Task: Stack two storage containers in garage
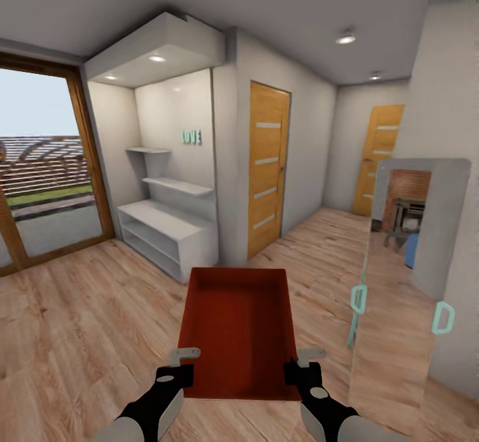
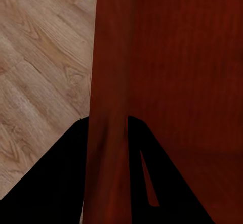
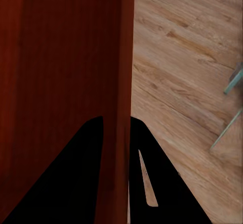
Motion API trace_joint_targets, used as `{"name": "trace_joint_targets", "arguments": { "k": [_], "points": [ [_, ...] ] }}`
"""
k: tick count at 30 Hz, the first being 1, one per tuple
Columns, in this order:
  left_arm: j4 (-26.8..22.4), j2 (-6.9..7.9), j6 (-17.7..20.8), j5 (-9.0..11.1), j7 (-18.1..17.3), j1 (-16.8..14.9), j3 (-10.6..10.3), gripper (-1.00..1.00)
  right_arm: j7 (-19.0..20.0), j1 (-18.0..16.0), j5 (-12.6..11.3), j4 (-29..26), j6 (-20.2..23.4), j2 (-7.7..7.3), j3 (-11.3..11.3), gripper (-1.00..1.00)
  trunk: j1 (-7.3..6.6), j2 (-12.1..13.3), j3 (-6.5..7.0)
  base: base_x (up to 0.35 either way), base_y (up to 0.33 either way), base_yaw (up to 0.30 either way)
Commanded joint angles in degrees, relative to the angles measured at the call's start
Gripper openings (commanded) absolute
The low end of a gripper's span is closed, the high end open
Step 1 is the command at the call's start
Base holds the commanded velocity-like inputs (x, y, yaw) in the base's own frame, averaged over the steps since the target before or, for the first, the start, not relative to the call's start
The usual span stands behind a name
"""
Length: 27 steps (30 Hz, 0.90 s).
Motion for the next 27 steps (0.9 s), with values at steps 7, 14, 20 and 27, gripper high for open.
{"name": "trace_joint_targets", "arguments": {
  "k": [7,14,20,27],
  "points": [
    [-0.4,0.07,0.5,-0.7,0.6,0.0,0.6,-1.0,-0.5,-0.1,-0.4,0.1,-0.2,0.0,-1.5,-1.0,0.05,0.0,-0.02,0.322,0.158,-0.272],
    [-0.3,0.07,0.5,-0.7,0.6,0.0,0.6,-1.0,-0.5,0.0,-0.4,0.1,-0.1,-0.03,-1.5,-1.0,0.05,0.0,-0.02,0.322,0.161,-0.251],
    [-0.3,0.07,0.5,-0.7,0.6,0.0,0.6,-1.0,-0.5,0.0,-0.4,0.1,-0.1,-0.04,-1.6,-1.0,0.05,0.0,-0.02,0.322,0.161,-0.039],
    [-0.3,0.07,0.5,-0.7,0.6,0.0,0.6,-1.0,-0.5,-0.1,-0.5,0.1,-0.1,-0.01,-1.6,-1.0,0.05,0.0,-0.02,0.321,0.161,-0.002]
  ]
}}
